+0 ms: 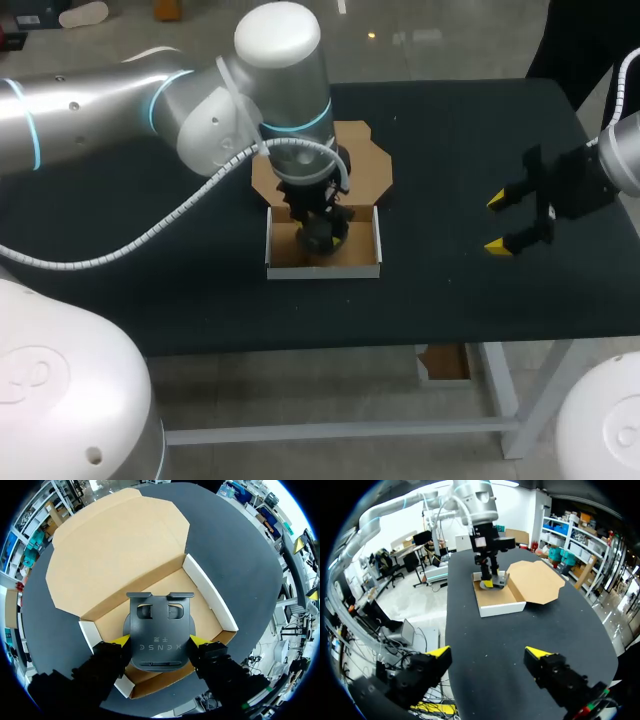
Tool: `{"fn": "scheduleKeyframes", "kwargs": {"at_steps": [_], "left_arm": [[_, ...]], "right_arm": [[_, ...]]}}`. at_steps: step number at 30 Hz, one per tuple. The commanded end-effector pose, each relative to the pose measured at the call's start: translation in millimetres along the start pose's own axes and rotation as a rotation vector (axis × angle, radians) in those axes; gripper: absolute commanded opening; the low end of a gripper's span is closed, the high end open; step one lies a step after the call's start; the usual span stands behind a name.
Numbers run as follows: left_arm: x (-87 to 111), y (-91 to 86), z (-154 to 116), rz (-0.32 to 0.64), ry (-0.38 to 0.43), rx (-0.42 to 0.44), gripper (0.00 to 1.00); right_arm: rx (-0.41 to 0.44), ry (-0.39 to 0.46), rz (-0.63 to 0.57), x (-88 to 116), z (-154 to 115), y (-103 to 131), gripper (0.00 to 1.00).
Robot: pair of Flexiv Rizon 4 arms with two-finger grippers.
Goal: Assemble the packaging by folding the flat box into shape, placing the metal phone stand inside, and closing the box properly
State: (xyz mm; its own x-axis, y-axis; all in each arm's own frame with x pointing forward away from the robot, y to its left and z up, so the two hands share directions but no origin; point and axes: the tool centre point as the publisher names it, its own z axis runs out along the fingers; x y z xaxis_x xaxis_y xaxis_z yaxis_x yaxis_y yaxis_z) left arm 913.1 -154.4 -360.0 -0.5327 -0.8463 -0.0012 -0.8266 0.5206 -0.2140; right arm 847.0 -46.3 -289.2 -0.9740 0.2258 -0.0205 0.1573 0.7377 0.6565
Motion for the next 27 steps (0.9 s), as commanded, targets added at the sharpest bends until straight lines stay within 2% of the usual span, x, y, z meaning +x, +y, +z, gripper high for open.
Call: {"fn": "scheduleKeyframes", "kwargs": {"at_steps": [1,14,27], "left_arm": [[4.6,-3.1,7,0.001,-0.010,-0.005,0.00],[10.3,0.5,23,0.004,-0.020,-0.017,0.00],[5.9,-1.5,38,-0.021,-0.029,-0.034,0.00]], "right_arm": [[-0.004,0.002,-0.001,0,-1,0,1.00],[-0.004,0.002,-0.001,0,-1,0,1.00],[-0.004,0.002,-0.001,0,-1,0,1.00]]}}
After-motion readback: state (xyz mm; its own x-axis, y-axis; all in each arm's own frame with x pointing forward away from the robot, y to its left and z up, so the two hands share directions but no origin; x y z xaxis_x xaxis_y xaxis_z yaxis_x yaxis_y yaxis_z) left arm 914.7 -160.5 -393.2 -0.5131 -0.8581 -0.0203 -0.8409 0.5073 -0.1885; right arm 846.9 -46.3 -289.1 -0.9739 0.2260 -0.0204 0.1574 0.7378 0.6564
